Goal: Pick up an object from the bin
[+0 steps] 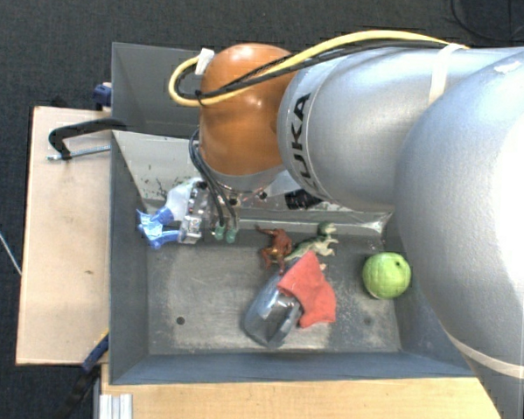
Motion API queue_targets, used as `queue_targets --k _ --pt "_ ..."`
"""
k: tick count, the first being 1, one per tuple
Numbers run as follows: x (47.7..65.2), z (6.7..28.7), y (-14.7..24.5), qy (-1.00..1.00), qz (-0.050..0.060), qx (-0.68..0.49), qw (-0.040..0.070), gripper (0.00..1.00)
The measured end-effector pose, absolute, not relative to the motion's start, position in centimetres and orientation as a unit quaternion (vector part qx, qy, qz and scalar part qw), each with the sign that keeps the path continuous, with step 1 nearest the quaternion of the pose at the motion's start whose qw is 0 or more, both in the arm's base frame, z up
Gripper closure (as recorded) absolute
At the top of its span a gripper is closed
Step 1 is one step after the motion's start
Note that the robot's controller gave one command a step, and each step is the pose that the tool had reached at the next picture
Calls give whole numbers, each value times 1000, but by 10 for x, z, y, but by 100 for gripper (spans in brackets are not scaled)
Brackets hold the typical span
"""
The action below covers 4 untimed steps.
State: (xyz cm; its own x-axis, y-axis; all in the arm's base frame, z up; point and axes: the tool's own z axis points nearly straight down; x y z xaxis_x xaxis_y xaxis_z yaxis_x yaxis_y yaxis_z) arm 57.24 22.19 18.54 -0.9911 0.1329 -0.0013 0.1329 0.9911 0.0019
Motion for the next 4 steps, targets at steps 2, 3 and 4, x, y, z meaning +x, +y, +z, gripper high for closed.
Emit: queue_targets --k 2,3,4 --pt "573 177 222 998 0 55 -1 100" --pt "582 174 227 998 3 61 5 100" --pt "569 209 222 999 0 52 -1 100"
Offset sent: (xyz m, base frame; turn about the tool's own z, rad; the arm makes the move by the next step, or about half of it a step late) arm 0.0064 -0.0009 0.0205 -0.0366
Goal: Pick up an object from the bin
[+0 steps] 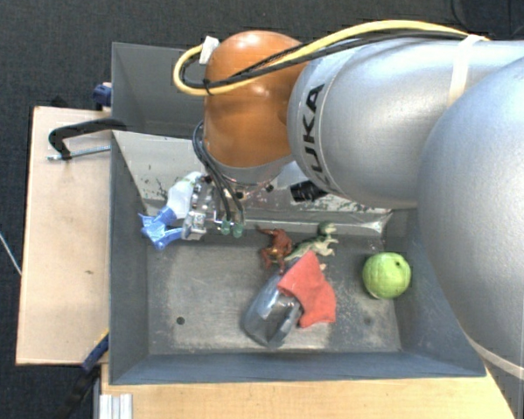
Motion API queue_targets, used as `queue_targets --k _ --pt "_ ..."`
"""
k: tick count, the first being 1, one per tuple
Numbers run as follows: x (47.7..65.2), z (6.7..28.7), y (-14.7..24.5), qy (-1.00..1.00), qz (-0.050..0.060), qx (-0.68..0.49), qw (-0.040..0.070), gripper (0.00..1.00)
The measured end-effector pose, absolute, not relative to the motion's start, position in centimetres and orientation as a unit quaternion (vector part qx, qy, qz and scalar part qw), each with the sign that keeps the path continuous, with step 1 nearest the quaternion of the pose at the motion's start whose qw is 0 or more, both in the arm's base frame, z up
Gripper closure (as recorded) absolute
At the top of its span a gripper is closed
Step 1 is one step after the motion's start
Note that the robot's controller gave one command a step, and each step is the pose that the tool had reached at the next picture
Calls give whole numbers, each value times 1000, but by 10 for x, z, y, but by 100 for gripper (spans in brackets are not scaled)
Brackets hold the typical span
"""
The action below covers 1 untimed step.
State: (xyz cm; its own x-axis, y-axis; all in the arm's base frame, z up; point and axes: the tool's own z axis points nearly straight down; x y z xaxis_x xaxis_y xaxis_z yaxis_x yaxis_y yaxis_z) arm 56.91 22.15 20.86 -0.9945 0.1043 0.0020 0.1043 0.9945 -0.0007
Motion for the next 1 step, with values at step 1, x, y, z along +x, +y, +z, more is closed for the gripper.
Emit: queue_targets --k 1 --pt "571 248 223 -999 -1 -40 -3 100"
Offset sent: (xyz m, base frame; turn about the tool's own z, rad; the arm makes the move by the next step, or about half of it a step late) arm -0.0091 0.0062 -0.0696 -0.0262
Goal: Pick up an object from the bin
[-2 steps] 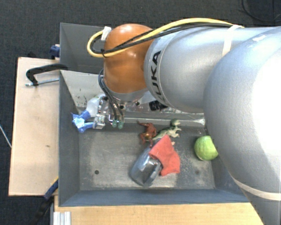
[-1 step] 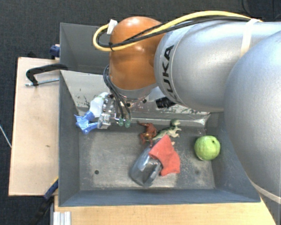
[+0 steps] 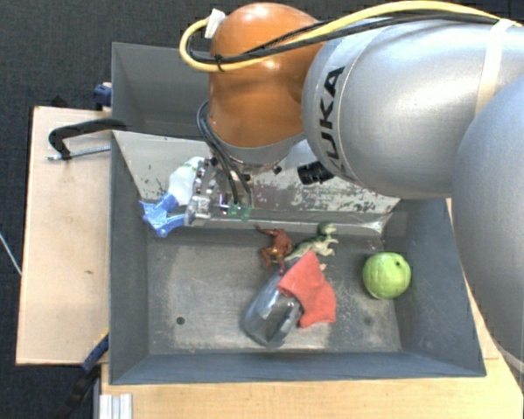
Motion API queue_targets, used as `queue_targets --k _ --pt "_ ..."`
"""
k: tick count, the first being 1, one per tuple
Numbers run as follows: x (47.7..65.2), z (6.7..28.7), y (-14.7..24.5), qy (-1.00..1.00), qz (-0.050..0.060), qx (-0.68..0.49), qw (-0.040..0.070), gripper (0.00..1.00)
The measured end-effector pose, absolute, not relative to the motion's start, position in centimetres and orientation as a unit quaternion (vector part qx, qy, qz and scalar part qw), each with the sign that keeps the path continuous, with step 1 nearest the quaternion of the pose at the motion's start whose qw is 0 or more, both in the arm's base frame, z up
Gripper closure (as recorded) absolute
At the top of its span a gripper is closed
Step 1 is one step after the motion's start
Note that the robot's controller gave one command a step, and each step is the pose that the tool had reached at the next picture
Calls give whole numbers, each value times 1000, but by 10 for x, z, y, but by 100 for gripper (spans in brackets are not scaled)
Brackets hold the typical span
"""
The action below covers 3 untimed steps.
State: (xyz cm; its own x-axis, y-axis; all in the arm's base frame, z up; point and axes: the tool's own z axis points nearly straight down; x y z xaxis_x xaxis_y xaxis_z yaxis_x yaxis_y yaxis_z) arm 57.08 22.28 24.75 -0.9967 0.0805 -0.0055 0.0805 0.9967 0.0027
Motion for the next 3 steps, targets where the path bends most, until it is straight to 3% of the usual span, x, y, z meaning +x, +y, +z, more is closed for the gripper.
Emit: queue_targets --k 1,2,3 --pt "559 136 228 999 -1 39 -3 0" --pt "561 140 228 999 1 39 1 0" --pt "565 116 224 999 2 -41 5 0"
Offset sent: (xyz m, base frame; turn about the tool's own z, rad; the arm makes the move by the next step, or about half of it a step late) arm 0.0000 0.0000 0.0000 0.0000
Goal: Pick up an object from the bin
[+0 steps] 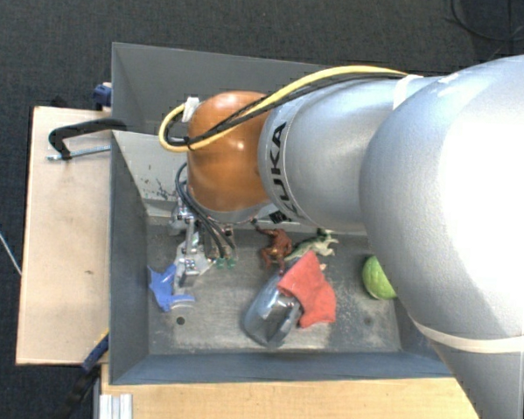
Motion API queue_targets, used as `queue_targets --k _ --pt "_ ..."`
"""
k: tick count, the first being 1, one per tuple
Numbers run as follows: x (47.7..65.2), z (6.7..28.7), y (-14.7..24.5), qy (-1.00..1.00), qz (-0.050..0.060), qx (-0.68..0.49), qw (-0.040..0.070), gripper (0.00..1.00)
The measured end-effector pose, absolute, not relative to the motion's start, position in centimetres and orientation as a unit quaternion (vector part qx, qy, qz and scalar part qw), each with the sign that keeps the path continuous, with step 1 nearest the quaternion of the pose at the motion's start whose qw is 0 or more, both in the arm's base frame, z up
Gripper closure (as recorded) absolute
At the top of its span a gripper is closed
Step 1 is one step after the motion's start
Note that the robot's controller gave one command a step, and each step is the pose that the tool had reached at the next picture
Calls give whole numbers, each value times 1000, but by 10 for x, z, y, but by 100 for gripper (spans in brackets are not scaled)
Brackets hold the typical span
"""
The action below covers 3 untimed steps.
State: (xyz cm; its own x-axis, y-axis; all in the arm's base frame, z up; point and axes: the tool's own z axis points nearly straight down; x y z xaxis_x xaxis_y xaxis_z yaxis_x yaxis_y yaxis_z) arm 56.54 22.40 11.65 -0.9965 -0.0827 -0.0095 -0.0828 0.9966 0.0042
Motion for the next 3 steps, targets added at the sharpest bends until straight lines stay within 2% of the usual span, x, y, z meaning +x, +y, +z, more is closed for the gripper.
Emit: queue_targets --k 1,2,3 --pt "579 69 223 988 1 -152 -2 100" --pt "578 72 225 984 5 -178 9 100" --pt "570 77 224 978 4 -207 2 100"
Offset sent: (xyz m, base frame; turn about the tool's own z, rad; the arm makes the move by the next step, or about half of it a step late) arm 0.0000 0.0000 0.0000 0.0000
